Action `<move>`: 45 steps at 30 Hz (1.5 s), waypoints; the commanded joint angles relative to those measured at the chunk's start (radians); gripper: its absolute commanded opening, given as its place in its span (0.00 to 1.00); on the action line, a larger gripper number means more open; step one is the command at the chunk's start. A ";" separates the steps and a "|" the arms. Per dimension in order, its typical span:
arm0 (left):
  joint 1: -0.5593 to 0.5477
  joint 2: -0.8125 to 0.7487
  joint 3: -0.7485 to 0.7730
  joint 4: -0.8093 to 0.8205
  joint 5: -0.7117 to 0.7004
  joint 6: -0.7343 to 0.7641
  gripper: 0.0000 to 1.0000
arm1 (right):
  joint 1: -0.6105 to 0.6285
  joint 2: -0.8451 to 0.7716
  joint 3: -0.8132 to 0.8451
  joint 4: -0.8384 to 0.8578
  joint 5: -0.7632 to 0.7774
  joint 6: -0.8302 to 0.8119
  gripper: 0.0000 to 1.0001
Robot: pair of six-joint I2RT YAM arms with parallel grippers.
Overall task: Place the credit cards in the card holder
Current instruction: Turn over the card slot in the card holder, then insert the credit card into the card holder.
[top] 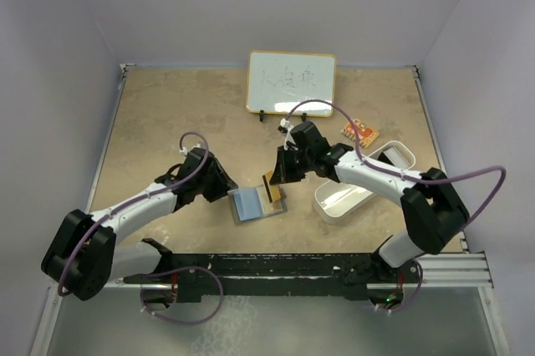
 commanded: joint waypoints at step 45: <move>-0.006 0.120 -0.052 0.038 -0.044 0.080 0.19 | -0.049 0.167 -0.110 0.184 -0.265 0.084 0.00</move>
